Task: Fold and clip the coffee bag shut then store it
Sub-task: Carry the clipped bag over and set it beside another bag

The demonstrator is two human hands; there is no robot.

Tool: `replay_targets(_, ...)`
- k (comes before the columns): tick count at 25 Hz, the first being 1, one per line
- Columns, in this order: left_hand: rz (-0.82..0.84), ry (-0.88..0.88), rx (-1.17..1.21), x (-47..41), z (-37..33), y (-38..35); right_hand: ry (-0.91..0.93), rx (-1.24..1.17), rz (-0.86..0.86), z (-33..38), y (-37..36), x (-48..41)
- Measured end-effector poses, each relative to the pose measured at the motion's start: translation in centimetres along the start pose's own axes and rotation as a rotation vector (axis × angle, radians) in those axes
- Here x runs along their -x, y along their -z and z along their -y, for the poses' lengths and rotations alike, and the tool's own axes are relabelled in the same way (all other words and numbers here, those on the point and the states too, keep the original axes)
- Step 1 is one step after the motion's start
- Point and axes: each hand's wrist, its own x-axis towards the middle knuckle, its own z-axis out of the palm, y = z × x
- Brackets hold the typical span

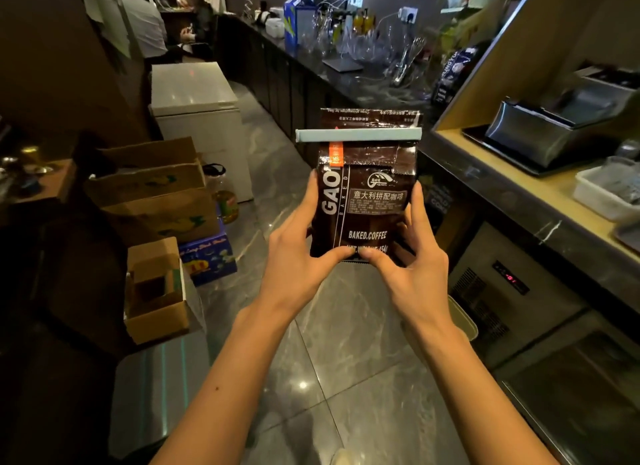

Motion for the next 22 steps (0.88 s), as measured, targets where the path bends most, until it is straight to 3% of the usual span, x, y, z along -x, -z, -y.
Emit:
replay_targets(10, 0.077, -0.067, -0.02, -15.4, 3.2, -9.7, -0.048, -0.006, -0.055, -9.7, 5.2, -13.9)
replay_targets(22, 0.12, -0.099, 0.116, -38.6, 16.8, -11.2, -0.065, 0.138, -0.128, -18.1, -2.4, -36.3)
